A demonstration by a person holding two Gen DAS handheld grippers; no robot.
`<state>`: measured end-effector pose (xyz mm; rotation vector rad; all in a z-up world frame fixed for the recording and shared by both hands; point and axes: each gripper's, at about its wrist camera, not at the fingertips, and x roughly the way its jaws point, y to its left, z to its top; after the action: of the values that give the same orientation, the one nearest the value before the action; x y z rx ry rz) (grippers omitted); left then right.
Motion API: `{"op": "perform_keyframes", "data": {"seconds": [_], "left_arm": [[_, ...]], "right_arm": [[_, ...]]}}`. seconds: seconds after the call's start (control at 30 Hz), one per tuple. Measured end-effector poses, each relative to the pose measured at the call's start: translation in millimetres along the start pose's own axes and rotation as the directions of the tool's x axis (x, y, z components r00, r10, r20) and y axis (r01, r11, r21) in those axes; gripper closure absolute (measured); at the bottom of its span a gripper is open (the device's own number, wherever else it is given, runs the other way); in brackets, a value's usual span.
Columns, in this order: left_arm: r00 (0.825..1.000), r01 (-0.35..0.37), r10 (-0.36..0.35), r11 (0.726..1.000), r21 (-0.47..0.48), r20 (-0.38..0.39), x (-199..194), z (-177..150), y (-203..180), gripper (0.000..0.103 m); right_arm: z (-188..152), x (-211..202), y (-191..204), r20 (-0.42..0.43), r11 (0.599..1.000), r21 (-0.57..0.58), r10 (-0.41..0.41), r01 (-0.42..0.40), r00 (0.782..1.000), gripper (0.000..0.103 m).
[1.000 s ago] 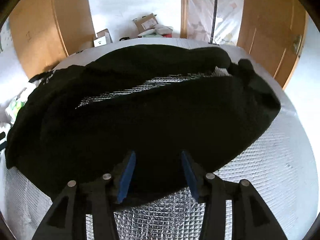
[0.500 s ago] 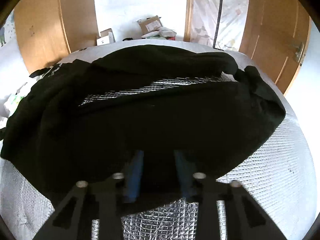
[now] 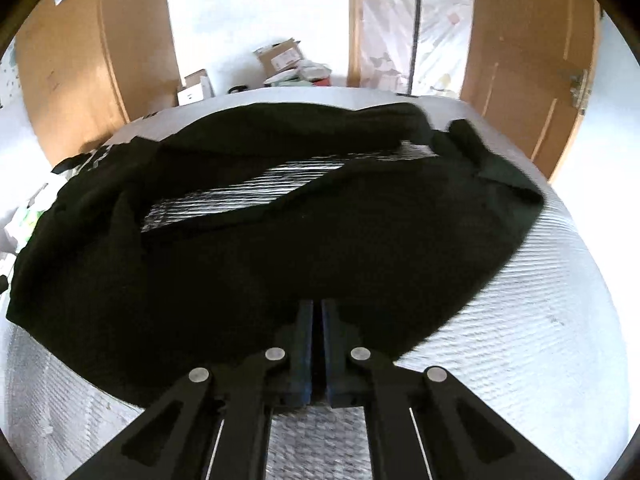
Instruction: Fold clothes
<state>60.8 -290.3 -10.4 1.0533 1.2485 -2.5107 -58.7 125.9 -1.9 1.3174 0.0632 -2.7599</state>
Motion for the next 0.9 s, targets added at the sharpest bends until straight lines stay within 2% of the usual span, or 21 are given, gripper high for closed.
{"op": "perform_keyframes", "data": {"seconds": [0.07, 0.13, 0.2, 0.37, 0.5, 0.57, 0.67, 0.77, 0.87, 0.9], "left_arm": [[1.0, -0.023, 0.023, 1.0, 0.009, -0.005, 1, -2, -4, 0.103], [0.999, -0.037, 0.037, 0.999, 0.005, -0.017, 5, -3, -5, 0.099], [0.999, -0.033, 0.033, 0.999, -0.026, -0.022, 9, -1, -3, 0.084], [0.998, -0.043, 0.046, 0.996, -0.081, 0.036, 7, 13, 3, 0.067], [0.993, -0.103, 0.107, 0.992, -0.074, 0.054, 16, 26, 3, 0.066], [0.993, -0.109, 0.11, 0.993, -0.042, 0.039, 23, 29, -2, 0.064], [0.993, -0.116, 0.115, 0.993, 0.014, 0.02, 33, 29, -9, 0.064], [0.994, -0.11, 0.11, 0.992, 0.058, 0.015, 36, 25, -12, 0.066], [0.994, -0.112, 0.112, 0.988, 0.102, 0.009, 36, 22, -15, 0.092], [0.995, -0.096, 0.096, 0.991, 0.091, 0.004, 35, 21, -14, 0.094]], "right_arm": [[-2, -5, -9, 0.005, 1.0, 0.008, -0.017, 0.017, 1.0, 0.099], [-5, -9, -17, 0.007, 0.999, 0.019, -0.028, 0.028, 1.0, 0.099], [-7, -10, -21, 0.006, 0.999, 0.028, -0.041, 0.04, 0.999, 0.099], [-8, -8, -23, -0.004, 0.998, 0.036, -0.051, 0.052, 0.999, 0.099], [-7, -4, -21, -0.024, 0.998, 0.021, -0.058, 0.058, 0.998, 0.098], [-8, -8, -19, -0.008, 0.996, 0.019, -0.087, 0.087, 0.996, 0.091], [-7, -29, -10, 0.079, 0.991, 0.012, -0.131, 0.13, 0.988, 0.089], [-7, -56, 10, 0.201, 0.986, -0.045, -0.15, 0.162, 0.968, 0.084], [-8, -70, 44, 0.242, 0.986, -0.139, -0.058, 0.093, 0.968, 0.082], [-9, -72, 56, 0.242, 0.984, -0.168, -0.013, 0.054, 0.97, 0.082]]}}
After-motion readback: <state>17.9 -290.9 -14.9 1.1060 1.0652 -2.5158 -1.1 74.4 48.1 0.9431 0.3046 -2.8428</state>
